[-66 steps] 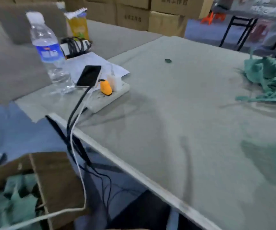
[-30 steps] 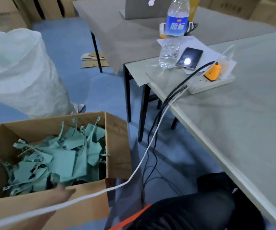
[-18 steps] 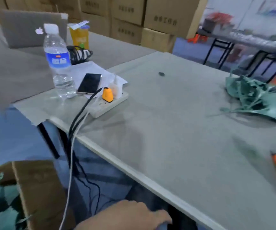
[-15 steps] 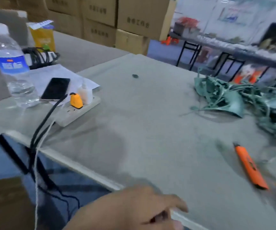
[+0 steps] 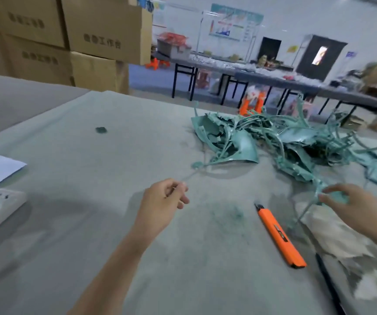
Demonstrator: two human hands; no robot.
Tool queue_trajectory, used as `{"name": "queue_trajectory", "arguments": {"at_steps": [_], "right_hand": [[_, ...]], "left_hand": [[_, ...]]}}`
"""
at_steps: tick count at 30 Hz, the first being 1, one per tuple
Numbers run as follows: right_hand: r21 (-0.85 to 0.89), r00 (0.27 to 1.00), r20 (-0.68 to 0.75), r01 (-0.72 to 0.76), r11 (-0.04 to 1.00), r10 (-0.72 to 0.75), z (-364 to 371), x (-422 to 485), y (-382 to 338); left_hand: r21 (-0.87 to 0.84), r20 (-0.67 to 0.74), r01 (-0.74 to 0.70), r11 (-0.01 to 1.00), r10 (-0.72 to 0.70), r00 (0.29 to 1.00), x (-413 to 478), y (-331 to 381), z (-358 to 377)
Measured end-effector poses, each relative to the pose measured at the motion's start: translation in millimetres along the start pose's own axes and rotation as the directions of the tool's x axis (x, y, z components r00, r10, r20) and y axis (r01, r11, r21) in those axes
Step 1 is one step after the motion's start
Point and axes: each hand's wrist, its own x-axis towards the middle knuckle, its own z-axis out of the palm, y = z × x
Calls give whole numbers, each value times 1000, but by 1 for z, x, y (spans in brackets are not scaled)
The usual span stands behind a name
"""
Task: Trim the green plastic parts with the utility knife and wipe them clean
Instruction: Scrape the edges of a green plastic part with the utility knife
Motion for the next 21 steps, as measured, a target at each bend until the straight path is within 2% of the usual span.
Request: {"name": "queue_trajectory", "arguments": {"at_steps": [1,2,4,6,8,10,11,13,16,21], "right_hand": [[47,997,30,69,996,-71,11,15,-25],[158,992,98,67,985,-83,24,29,-44],[449,954,300,-117,886,-26,55,54,-80],[644,870,491,-402,651,51,85,71,-106],[701,779,618,-607,374,107,106,82,-132],[705,719,683,-695,141,128,127,90,-148],[714,713,685,-698,58,146,136,94,-153],[742,720,656,-670,-17,228,149,103,-162],[757,701,628,-650,-59,339,159,115,-169],[755,687,634,-649,-91,356,159,125,-166]], "left_hand": [[-49,-43,-9,999,7,999,7,-3,5],[-104,-85,-23,994,14,996,10,-6,10],[-158,-145,-58,986,35,989,12,-13,18],[-122,-141,-86,989,69,988,9,-22,22],[-79,-125,-91,993,81,989,6,-28,23],[-61,-133,-75,995,66,989,4,-30,23],[-62,-139,-69,996,60,988,4,-30,22],[-86,-157,-70,994,55,986,3,-28,21],[-107,-182,-58,993,38,983,5,-25,17],[-109,-205,-37,993,14,979,6,-24,13]]}}
